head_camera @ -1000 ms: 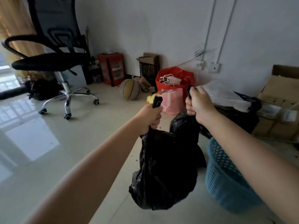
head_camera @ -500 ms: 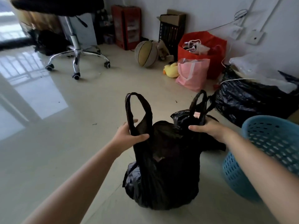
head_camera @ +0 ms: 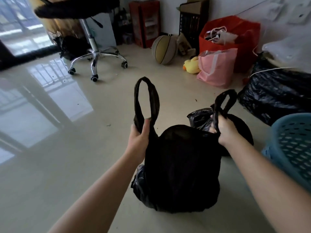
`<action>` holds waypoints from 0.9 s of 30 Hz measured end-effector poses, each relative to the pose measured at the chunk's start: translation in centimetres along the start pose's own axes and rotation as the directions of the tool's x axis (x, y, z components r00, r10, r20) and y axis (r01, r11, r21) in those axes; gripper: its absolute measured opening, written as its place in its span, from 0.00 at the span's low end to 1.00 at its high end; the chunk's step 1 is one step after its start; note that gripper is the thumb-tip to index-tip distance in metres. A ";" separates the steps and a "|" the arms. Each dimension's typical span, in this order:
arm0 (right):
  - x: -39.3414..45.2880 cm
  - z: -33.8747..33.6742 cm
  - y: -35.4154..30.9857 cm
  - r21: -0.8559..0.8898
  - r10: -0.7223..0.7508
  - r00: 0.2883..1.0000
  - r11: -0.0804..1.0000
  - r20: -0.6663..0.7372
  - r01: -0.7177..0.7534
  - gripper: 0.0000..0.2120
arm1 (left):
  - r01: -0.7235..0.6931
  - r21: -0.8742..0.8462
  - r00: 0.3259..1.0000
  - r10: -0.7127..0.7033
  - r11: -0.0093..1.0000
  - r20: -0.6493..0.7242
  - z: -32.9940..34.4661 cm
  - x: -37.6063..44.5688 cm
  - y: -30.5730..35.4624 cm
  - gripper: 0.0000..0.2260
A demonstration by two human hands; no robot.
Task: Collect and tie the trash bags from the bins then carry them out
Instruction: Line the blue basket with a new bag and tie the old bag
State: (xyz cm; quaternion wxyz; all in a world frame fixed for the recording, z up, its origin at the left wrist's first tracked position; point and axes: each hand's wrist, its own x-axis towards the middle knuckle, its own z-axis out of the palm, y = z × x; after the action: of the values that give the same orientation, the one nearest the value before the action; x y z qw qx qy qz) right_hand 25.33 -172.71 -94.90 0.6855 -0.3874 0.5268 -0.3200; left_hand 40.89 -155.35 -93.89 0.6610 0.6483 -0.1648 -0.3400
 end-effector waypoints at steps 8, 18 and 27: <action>1.3 -3.1 0.1 -0.060 0.152 0.934 0.988 0.322 -0.140 0.15 | 0.171 -0.153 0.973 -0.191 0.973 -0.128 -0.8 1.0 -2.6 0.07; -0.3 -1.5 1.3 0.273 0.000 0.931 0.956 0.364 -0.107 0.31 | 0.211 -0.673 0.977 -0.127 0.709 0.172 0.2 0.3 -3.0 0.15; -2.1 1.1 2.6 -0.479 0.215 0.847 0.876 0.487 0.053 0.15 | 0.476 0.176 0.839 -0.505 0.862 0.202 0.9 0.5 -5.3 0.13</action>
State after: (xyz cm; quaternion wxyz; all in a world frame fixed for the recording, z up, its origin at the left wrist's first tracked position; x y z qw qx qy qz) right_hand 25.95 -169.45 -96.06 0.7003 -0.5922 0.3973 -0.0326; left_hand 39.41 -156.02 -99.01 0.4870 0.6608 -0.0925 -0.5636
